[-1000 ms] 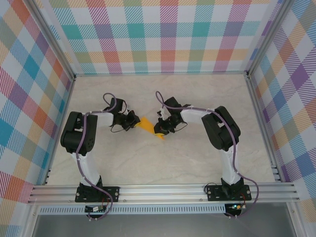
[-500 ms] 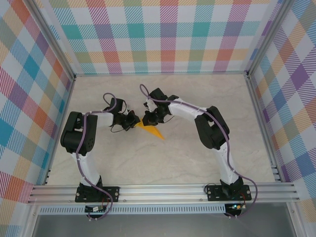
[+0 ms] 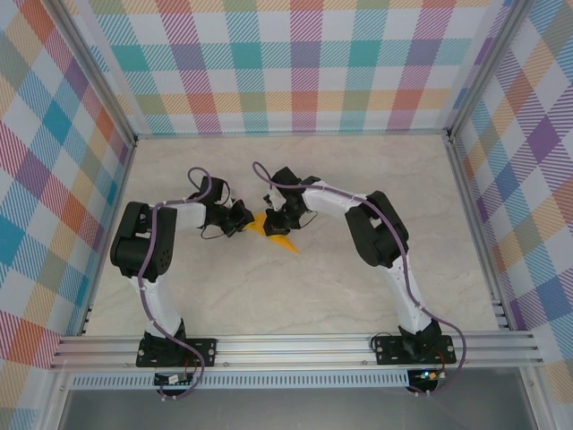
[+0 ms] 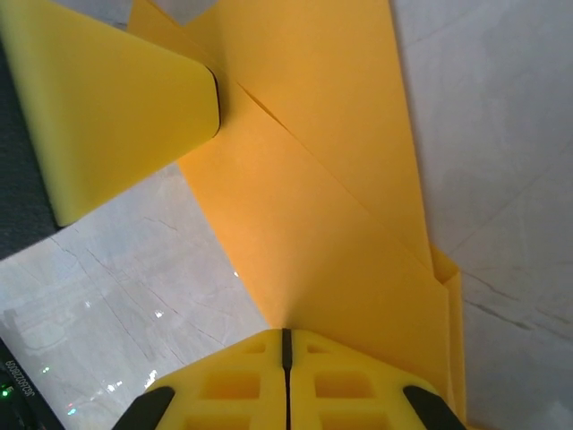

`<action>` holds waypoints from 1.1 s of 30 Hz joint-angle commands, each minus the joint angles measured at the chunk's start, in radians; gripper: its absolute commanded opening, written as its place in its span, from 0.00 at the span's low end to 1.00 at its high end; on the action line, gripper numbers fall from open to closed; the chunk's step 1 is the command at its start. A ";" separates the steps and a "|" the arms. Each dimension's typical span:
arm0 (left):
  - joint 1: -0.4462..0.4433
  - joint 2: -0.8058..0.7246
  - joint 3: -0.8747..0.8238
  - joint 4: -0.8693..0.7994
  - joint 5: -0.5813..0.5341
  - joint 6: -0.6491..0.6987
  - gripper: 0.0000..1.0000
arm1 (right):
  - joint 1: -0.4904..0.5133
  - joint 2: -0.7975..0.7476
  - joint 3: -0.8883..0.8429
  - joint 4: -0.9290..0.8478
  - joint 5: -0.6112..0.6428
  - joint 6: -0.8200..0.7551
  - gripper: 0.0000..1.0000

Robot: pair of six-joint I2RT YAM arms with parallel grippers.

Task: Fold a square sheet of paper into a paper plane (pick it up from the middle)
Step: Fold the wing for the fifth time at the center of the table.

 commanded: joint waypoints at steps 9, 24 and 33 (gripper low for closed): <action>0.025 0.088 0.002 -0.139 -0.193 0.025 0.02 | -0.037 -0.119 -0.221 0.044 -0.056 -0.066 0.04; 0.025 0.090 0.013 -0.156 -0.207 0.028 0.01 | -0.059 -0.229 -0.411 0.076 -0.056 -0.111 0.04; 0.026 0.086 0.020 -0.160 -0.200 0.029 0.01 | -0.089 -0.296 -0.557 0.163 -0.065 -0.090 0.04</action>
